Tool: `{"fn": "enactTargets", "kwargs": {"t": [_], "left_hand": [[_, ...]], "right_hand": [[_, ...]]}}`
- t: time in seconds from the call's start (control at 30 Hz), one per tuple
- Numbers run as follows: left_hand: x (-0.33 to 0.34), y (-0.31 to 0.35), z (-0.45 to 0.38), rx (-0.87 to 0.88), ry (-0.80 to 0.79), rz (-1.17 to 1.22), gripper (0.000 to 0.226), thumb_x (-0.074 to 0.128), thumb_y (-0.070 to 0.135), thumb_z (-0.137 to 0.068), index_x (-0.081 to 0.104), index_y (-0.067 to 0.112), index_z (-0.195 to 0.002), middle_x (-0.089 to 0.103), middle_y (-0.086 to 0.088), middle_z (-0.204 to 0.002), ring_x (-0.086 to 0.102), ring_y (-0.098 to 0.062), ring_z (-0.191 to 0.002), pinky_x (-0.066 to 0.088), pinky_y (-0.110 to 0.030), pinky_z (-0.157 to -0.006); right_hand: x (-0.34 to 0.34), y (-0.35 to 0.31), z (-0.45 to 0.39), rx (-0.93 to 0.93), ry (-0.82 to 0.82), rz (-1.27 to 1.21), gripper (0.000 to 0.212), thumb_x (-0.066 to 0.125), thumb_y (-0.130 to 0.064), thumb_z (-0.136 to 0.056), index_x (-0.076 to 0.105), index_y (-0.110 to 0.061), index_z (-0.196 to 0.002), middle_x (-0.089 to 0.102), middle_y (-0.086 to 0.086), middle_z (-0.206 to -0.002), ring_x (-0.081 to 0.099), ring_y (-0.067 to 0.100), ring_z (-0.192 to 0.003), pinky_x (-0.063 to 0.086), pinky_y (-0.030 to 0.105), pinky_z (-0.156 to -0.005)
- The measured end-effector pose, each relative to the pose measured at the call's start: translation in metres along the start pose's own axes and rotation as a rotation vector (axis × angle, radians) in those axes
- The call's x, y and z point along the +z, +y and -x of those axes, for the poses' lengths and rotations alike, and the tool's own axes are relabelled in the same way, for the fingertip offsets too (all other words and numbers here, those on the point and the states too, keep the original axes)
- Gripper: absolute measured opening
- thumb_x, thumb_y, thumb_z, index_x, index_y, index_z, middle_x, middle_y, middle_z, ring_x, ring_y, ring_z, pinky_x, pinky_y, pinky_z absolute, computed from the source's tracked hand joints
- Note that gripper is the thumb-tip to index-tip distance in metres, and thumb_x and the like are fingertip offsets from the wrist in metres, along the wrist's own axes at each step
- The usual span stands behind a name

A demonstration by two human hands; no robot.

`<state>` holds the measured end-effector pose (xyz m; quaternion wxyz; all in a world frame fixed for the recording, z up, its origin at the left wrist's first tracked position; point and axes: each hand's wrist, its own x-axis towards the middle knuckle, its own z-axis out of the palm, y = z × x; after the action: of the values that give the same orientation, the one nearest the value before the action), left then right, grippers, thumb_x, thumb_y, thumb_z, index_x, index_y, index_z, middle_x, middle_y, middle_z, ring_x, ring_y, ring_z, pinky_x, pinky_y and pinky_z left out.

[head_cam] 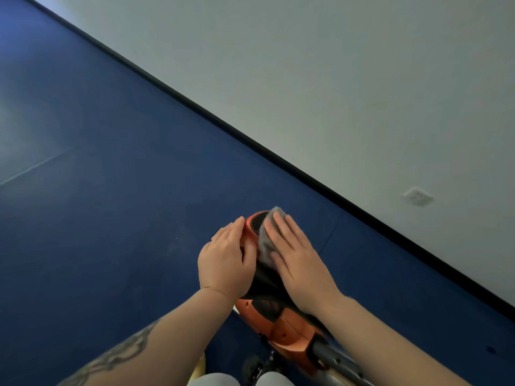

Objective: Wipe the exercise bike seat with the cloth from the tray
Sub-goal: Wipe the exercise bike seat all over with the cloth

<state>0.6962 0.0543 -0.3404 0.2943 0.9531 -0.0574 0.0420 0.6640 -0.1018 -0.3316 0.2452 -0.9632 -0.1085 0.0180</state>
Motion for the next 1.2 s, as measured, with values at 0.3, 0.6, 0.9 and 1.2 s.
{"fn": "enactTargets", "kwargs": {"t": [0.3, 0.6, 0.9, 1.2], "left_hand": [[-0.003, -0.001, 0.003, 0.064, 0.074, 0.080, 0.047, 0.032, 0.027, -0.086, 0.056, 0.018, -0.126, 0.065, 0.001, -0.120, 0.058, -0.014, -0.110, 0.043, -0.028, -0.088], [-0.004, -0.002, 0.002, 0.114, 0.100, 0.135, 0.042, 0.034, 0.028, -0.090, 0.058, 0.020, -0.124, 0.063, 0.003, -0.122, 0.055, -0.010, -0.111, 0.041, -0.023, -0.086], [-0.004, -0.003, 0.005, 0.117, 0.119, 0.160, 0.042, 0.035, 0.029, -0.090, 0.058, 0.021, -0.124, 0.064, 0.004, -0.122, 0.056, -0.011, -0.110, 0.048, -0.028, -0.087], [-0.003, -0.003, 0.006, 0.124, 0.113, 0.148, 0.041, 0.038, 0.028, -0.088, 0.059, 0.020, -0.123, 0.064, 0.003, -0.122, 0.058, -0.013, -0.110, 0.049, -0.029, -0.087]], "right_hand": [[-0.003, -0.009, -0.050, 0.191, -0.006, -0.079, 0.047, 0.029, -0.039, -0.100, 0.025, -0.034, -0.147, 0.020, -0.009, -0.158, 0.010, 0.011, -0.145, 0.014, 0.033, -0.119], [0.000, -0.005, -0.037, 0.272, 0.029, -0.171, 0.053, 0.022, -0.063, -0.092, 0.026, -0.046, -0.142, 0.020, -0.016, -0.156, 0.013, 0.006, -0.144, 0.025, 0.036, -0.111], [0.002, 0.001, -0.019, 0.162, 0.027, -0.173, 0.050, 0.025, -0.047, -0.098, 0.014, -0.044, -0.147, 0.009, -0.017, -0.159, 0.003, 0.002, -0.144, 0.014, 0.029, -0.115], [0.003, -0.011, -0.060, 0.276, 0.033, -0.079, 0.044, 0.022, -0.043, -0.099, 0.040, -0.035, -0.139, 0.040, -0.008, -0.147, 0.032, 0.013, -0.136, 0.032, 0.033, -0.106]]}}
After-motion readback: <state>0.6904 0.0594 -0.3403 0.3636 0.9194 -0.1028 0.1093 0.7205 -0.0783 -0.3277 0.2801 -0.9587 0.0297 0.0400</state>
